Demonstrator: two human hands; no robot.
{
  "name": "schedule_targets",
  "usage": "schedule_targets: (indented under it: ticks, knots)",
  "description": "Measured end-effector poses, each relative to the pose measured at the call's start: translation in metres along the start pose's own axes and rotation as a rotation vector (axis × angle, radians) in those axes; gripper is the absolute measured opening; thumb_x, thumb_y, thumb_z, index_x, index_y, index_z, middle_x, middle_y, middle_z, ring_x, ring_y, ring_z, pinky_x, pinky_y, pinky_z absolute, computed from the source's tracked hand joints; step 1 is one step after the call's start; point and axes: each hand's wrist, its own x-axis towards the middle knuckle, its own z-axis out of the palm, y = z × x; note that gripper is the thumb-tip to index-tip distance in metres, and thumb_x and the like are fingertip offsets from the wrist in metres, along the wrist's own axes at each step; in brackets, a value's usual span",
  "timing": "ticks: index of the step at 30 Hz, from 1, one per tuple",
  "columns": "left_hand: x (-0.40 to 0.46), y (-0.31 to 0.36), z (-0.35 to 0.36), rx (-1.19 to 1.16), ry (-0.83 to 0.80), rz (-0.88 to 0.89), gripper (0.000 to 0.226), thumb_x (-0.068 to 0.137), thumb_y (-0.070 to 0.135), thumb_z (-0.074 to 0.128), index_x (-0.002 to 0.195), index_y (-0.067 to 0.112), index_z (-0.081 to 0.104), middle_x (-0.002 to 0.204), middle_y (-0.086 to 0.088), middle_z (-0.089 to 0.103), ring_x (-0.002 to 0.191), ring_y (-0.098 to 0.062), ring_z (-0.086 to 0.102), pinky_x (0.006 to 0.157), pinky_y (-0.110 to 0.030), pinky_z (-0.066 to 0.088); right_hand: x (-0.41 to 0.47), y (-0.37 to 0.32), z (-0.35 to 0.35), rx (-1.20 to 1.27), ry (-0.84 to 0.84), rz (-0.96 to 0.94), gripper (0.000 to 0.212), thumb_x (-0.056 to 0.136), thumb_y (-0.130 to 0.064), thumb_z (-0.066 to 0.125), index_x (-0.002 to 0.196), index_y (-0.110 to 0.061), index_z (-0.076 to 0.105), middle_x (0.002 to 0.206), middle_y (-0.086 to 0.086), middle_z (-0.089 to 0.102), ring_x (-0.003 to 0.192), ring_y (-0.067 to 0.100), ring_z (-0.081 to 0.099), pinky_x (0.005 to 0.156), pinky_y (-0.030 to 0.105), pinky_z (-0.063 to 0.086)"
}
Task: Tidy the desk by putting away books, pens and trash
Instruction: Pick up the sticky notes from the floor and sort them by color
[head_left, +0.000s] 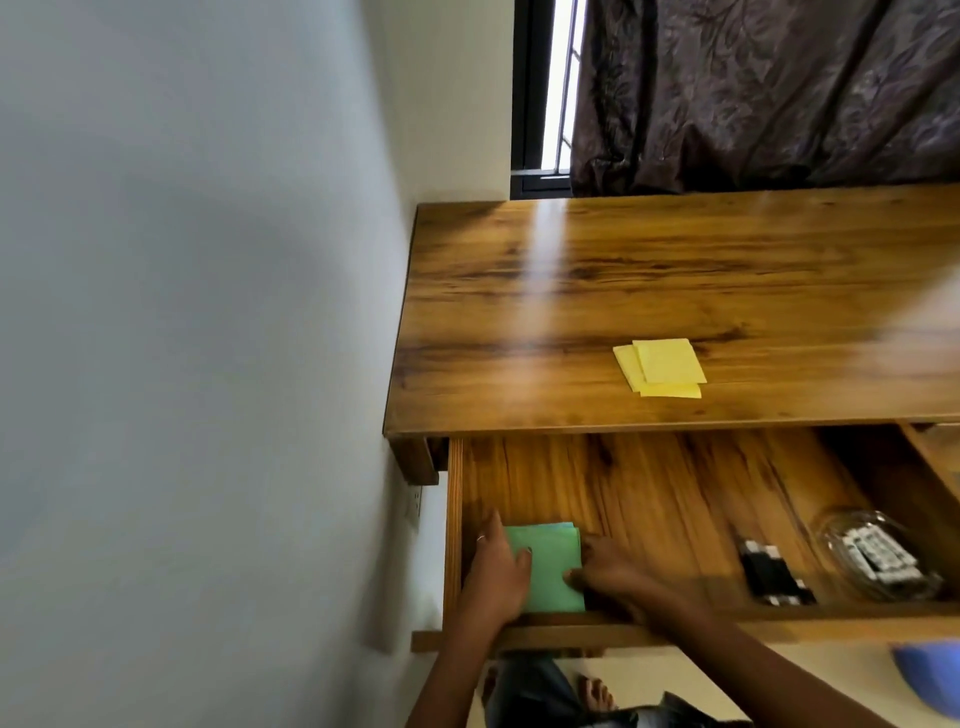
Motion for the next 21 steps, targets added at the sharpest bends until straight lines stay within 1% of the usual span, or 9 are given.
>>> schedule_targets:
  ticks: [1, 4, 6, 8, 11, 15, 17, 19, 21]
  knots:
    - [0.000, -0.002, 0.002, 0.027, -0.022, 0.002, 0.069, 0.100, 0.024, 0.041, 0.152, 0.019, -0.005, 0.156, -0.010, 0.017, 0.137, -0.025, 0.034, 0.109, -0.039, 0.036, 0.000, 0.001, 0.000, -0.012, -0.004, 0.001, 0.044, 0.086, -0.010, 0.061, 0.128, -0.016, 0.049, 0.108, 0.000, 0.063, 0.097, 0.014, 0.062, 0.079, 0.029, 0.055]
    - [0.002, -0.006, 0.007, 0.166, -0.064, 0.060, 0.067, 0.099, 0.024, 0.043, 0.152, 0.020, 0.002, 0.157, -0.008, 0.015, 0.141, -0.025, 0.026, 0.113, -0.042, 0.032, 0.000, 0.001, 0.002, -0.061, 0.073, -0.019, 0.052, 0.083, -0.016, 0.066, 0.129, -0.019, 0.044, 0.111, 0.000, 0.061, 0.097, 0.015, 0.061, 0.071, 0.026, 0.053]
    - [0.004, -0.006, 0.010, 0.287, -0.076, 0.110, 0.066, 0.098, 0.024, 0.044, 0.152, 0.019, 0.007, 0.159, -0.004, 0.012, 0.145, -0.024, 0.016, 0.117, -0.044, 0.025, -0.001, 0.002, 0.002, -0.075, 0.163, -0.034, 0.051, 0.084, -0.015, 0.065, 0.130, -0.017, 0.043, 0.120, 0.006, 0.059, 0.100, 0.018, 0.060, 0.071, 0.027, 0.053]
    - [0.005, -0.006, 0.012, 0.370, -0.087, 0.134, 0.066, 0.098, 0.024, 0.045, 0.152, 0.020, 0.006, 0.160, 0.000, 0.006, 0.147, -0.023, 0.008, 0.119, -0.044, 0.018, -0.003, 0.002, 0.000, -0.042, 0.182, -0.041, 0.048, 0.086, -0.010, 0.061, 0.131, -0.016, 0.044, 0.121, 0.007, 0.058, 0.097, 0.017, 0.058, 0.075, 0.029, 0.055]
    - [0.007, -0.008, 0.014, 0.460, -0.113, 0.161, 0.068, 0.098, 0.023, 0.044, 0.152, 0.021, 0.002, 0.161, 0.003, -0.001, 0.147, -0.022, 0.000, 0.120, -0.044, 0.011, -0.010, -0.005, 0.001, -0.067, 0.073, -0.072, 0.045, 0.088, -0.007, 0.055, 0.130, -0.017, 0.046, 0.118, 0.005, 0.059, 0.098, 0.016, 0.059, 0.075, 0.026, 0.054]
    - [0.011, -0.007, 0.014, 0.601, -0.154, 0.204, 0.071, 0.097, 0.019, 0.045, 0.152, 0.020, 0.000, 0.160, 0.002, -0.007, 0.147, -0.020, -0.011, 0.119, -0.044, 0.001, -0.020, -0.017, 0.008, -0.200, -0.158, -0.184, 0.023, 0.092, -0.012, 0.050, 0.113, -0.021, 0.057, 0.103, -0.005, 0.062, 0.094, 0.007, 0.060, 0.075, 0.017, 0.050]
    - [0.011, -0.007, 0.013, 0.629, -0.188, 0.191, 0.070, 0.098, 0.021, 0.043, 0.152, 0.018, -0.001, 0.160, 0.001, -0.008, 0.147, -0.022, -0.011, 0.119, -0.044, 0.001, -0.022, -0.021, 0.009, -0.267, -0.204, -0.225, 0.027, 0.093, -0.009, 0.048, 0.117, -0.019, 0.055, 0.106, -0.005, 0.060, 0.097, 0.005, 0.058, 0.076, 0.013, 0.047]
    - [0.011, -0.008, 0.013, 0.635, -0.217, 0.163, 0.070, 0.098, 0.024, 0.041, 0.152, 0.017, -0.004, 0.160, 0.000, -0.008, 0.147, -0.023, -0.010, 0.120, -0.045, 0.002, -0.021, -0.022, 0.009, -0.270, -0.236, -0.251, 0.034, 0.093, -0.006, 0.047, 0.125, -0.015, 0.052, 0.118, 0.001, 0.059, 0.107, 0.009, 0.057, 0.088, 0.018, 0.047]
    - [0.012, -0.008, 0.012, 0.645, -0.242, 0.143, 0.071, 0.099, 0.027, 0.039, 0.151, 0.016, -0.007, 0.160, -0.001, -0.009, 0.147, -0.023, -0.011, 0.120, -0.046, 0.003, -0.019, -0.021, 0.008, -0.291, -0.255, -0.273, 0.038, 0.092, -0.005, 0.047, 0.129, -0.013, 0.050, 0.125, 0.006, 0.057, 0.115, 0.014, 0.055, 0.101, 0.031, 0.044]
